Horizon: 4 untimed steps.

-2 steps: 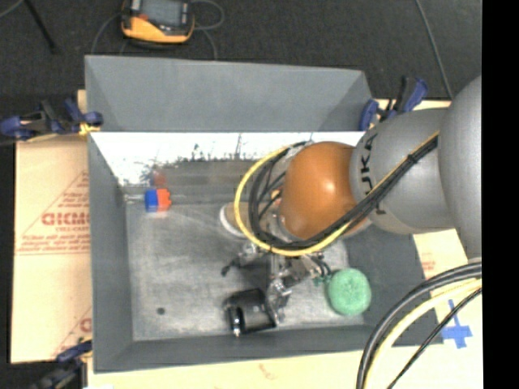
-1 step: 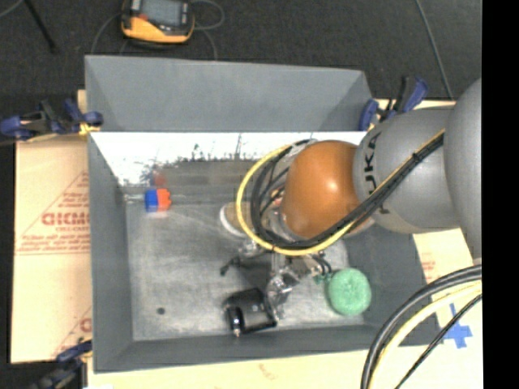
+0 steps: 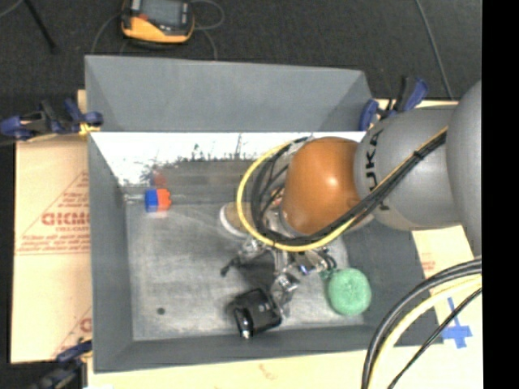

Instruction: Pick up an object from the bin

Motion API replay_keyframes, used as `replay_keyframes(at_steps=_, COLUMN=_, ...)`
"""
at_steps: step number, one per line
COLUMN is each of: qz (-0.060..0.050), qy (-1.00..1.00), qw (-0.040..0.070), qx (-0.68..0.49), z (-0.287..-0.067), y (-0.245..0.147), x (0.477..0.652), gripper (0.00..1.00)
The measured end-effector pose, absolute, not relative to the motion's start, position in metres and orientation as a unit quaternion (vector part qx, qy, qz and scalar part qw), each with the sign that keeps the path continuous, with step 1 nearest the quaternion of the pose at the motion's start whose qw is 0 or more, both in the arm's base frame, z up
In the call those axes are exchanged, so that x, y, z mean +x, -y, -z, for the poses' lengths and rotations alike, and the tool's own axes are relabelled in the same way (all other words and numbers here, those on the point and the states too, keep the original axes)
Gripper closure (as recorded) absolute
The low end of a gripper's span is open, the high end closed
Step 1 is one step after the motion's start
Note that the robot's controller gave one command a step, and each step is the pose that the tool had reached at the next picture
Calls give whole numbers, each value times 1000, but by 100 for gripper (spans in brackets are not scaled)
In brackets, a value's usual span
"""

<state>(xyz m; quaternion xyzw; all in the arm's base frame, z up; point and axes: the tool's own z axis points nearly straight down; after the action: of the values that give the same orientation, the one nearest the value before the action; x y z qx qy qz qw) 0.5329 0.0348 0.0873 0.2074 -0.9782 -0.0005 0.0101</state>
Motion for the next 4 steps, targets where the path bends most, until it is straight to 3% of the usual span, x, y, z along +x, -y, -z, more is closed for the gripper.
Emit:
replay_keyframes(at_steps=1, qz=1, qy=993, qw=-5, qx=116, z=-74, y=-31, x=546, gripper=100)
replay_keyframes(at_steps=3, qz=1, qy=993, qw=-3, qx=116, z=-77, y=-31, x=545, gripper=100)
replay_keyframes(at_steps=4, qz=1, qy=993, qw=2, qx=116, z=-95, y=-30, x=542, gripper=100)
